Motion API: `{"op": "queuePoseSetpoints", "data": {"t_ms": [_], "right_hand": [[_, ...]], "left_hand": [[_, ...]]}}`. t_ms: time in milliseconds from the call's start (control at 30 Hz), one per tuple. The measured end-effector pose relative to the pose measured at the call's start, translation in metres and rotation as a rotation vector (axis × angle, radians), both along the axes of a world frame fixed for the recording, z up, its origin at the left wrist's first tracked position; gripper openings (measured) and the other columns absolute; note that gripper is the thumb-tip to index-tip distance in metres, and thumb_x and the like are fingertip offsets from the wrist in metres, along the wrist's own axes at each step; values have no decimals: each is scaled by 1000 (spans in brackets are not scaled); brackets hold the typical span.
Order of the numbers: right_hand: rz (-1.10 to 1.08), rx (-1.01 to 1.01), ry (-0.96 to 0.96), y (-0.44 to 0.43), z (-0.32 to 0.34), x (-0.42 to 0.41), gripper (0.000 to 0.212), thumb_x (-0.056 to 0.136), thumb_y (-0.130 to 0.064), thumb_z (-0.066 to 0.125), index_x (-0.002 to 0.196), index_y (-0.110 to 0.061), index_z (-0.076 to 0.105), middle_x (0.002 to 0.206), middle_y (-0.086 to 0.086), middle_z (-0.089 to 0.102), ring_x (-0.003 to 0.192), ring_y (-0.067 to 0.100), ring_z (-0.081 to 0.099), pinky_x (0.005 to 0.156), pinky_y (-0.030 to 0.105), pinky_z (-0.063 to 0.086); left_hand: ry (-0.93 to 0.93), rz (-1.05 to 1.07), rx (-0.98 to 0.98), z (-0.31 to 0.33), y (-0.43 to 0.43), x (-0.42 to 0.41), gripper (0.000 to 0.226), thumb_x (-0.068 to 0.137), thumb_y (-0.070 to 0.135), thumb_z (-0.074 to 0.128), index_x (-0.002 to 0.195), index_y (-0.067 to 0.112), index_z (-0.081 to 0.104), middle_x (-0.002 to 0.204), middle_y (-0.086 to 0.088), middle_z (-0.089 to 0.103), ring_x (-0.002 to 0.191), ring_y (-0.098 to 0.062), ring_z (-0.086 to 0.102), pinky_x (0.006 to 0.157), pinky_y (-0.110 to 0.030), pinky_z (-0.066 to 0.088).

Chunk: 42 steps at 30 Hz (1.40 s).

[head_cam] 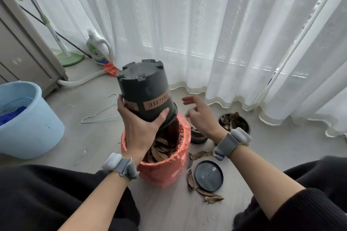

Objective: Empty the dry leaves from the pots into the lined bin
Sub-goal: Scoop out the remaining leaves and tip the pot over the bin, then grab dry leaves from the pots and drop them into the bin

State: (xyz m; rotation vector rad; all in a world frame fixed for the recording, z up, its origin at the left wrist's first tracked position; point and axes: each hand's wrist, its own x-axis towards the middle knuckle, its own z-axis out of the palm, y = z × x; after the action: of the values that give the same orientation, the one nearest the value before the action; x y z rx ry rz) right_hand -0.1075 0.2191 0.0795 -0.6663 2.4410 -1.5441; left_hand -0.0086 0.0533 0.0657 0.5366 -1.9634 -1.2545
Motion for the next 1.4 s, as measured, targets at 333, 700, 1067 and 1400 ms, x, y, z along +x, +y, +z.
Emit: {"op": "queuePoseSetpoints", "data": {"t_ms": [333, 700, 1067, 1400], "right_hand": [[-320, 279, 382, 107, -20, 19, 21, 89, -9, 56, 108, -12, 63, 101, 6, 66, 90, 24, 58, 76, 32, 44], [-390, 327, -396, 187, -107, 53, 34, 97, -33, 47, 70, -14, 57, 62, 0, 65, 48, 14, 62, 54, 27, 46], [-342, 584, -742, 177, -184, 51, 44, 94, -19, 40, 58, -8, 62, 73, 12, 74, 49, 18, 55, 50, 22, 42], [-396, 562, -857, 156, -210, 43, 42, 93, -16, 38, 62, 0, 61, 71, 16, 70, 51, 23, 49, 43, 22, 37]], "left_hand": [[-223, -631, 459, 8, 66, -13, 79, 75, 72, 63, 136, 29, 35, 122, 8, 59, 98, 8, 62, 77, -12, 51], [-447, -481, -401, -59, 87, -29, 22, 94, 22, 55, 114, 16, 63, 111, -4, 63, 102, -24, 57, 92, -41, 45], [-427, -637, -730, -104, 70, -6, 26, 86, 0, 59, 109, 11, 66, 113, -3, 63, 107, -26, 56, 88, -40, 46], [-377, -618, -681, -105, 54, 2, 32, 86, -2, 61, 113, 15, 64, 119, 2, 63, 105, -19, 58, 93, -25, 39]]}}
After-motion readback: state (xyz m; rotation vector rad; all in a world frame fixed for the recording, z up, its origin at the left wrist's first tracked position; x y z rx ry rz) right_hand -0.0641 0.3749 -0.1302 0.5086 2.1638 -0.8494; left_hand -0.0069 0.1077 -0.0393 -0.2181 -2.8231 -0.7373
